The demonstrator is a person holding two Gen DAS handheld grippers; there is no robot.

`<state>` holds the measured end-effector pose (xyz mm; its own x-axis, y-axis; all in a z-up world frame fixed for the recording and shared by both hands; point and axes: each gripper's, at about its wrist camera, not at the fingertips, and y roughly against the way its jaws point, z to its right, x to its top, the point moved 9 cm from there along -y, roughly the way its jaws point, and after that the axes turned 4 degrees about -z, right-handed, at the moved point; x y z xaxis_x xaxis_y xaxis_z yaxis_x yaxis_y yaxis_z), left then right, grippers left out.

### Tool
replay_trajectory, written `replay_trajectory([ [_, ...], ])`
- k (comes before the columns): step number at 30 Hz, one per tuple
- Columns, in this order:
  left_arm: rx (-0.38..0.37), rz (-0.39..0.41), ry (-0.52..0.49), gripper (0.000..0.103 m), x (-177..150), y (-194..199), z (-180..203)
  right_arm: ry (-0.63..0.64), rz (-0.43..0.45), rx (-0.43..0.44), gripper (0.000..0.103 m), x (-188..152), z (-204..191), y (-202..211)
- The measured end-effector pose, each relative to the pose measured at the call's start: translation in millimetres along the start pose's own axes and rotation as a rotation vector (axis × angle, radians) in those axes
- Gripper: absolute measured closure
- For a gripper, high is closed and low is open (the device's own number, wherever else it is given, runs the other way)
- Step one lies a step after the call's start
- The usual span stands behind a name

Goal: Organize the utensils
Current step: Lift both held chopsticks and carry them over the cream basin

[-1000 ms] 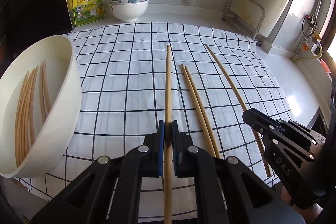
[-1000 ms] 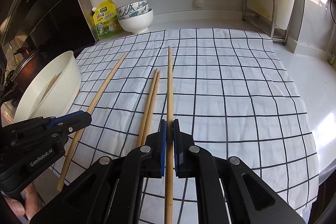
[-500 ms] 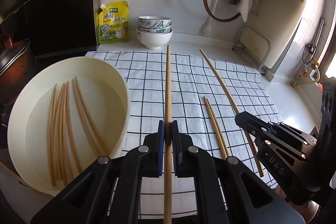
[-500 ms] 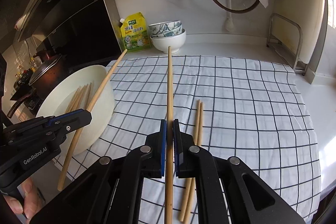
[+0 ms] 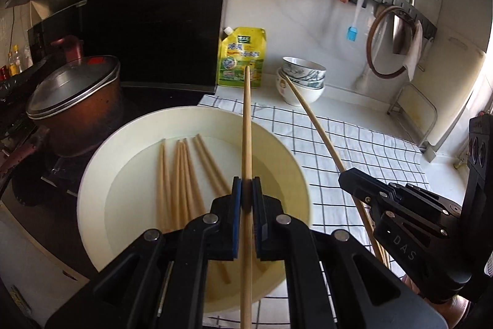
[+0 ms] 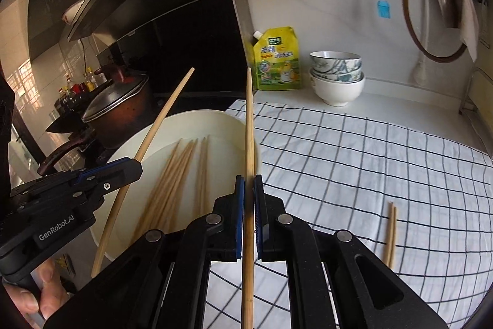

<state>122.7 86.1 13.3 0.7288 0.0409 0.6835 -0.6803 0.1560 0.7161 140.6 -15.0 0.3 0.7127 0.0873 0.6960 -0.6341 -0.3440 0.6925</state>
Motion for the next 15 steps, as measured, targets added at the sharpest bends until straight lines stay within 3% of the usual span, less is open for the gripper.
replay_trajectory([
  [7, 0.043, -0.031, 0.065, 0.095, 0, -21, -51, 0.058, -0.072, 0.061, 0.097, 10, -48, -45],
  [15, 0.063, -0.088, 0.104, 0.095, -10, -51, -84, 0.079, -0.178, 0.073, 0.097, 5, -68, -92],
])
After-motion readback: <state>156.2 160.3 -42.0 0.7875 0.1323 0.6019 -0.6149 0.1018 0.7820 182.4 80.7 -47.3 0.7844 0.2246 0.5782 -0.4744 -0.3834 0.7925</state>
